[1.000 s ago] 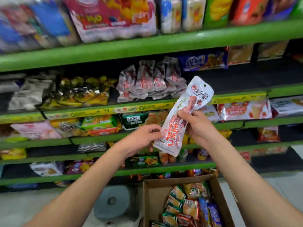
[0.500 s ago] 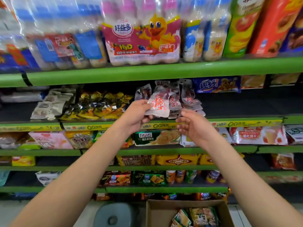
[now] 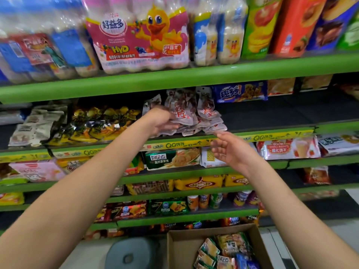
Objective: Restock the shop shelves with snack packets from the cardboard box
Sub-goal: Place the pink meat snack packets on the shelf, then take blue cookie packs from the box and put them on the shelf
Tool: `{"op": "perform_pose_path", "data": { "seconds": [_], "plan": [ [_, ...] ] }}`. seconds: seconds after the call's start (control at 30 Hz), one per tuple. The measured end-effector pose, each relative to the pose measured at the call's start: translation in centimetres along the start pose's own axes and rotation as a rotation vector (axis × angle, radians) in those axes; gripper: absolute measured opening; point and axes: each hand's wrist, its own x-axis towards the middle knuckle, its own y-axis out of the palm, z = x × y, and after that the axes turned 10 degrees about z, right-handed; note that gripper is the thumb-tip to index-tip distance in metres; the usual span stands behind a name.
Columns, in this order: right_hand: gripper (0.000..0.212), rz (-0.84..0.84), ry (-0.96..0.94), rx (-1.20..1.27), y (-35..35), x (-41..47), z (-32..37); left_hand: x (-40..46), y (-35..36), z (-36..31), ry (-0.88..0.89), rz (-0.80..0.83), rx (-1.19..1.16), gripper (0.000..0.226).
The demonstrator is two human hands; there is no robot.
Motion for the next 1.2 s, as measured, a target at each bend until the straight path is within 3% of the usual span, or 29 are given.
{"op": "perform_pose_path", "data": {
  "seconds": [0.17, 0.27, 0.33, 0.47, 0.73, 0.93, 1.2],
  "plan": [
    [0.021, 0.018, 0.010, 0.012, -1.2, -0.9, -0.2, -2.5, -0.2, -0.1, 0.097, -0.083, 0.218, 0.041],
    [0.020, 0.033, 0.017, 0.022, -2.2, -1.9, -0.9, -5.3, 0.6, 1.2, 0.176, -0.107, 0.248, 0.026],
    [0.019, 0.029, 0.060, 0.036, -3.2, -2.7, -2.0, -7.1, 1.8, 3.4, 0.173, -0.032, 0.179, 0.010],
    [0.016, 0.030, 0.197, 0.018, -5.8, -4.7, -5.9, -9.1, 5.4, 9.8, -0.010, 0.096, 0.179, 0.008],
    [0.017, -0.109, 0.423, -0.037, -11.5, -9.7, -14.4, -11.2, 11.5, 23.6, -0.331, 0.190, 0.067, 0.013],
    [0.015, -0.288, 0.596, -0.066, -13.4, -12.7, -21.1, -11.5, 14.2, 32.7, -0.452, 0.221, -0.084, 0.014],
    [0.017, -0.407, 0.800, -0.102, -15.8, -15.8, -26.9, -13.7, 18.4, 42.0, -0.654, 0.262, -0.245, 0.005]
  ]
}}
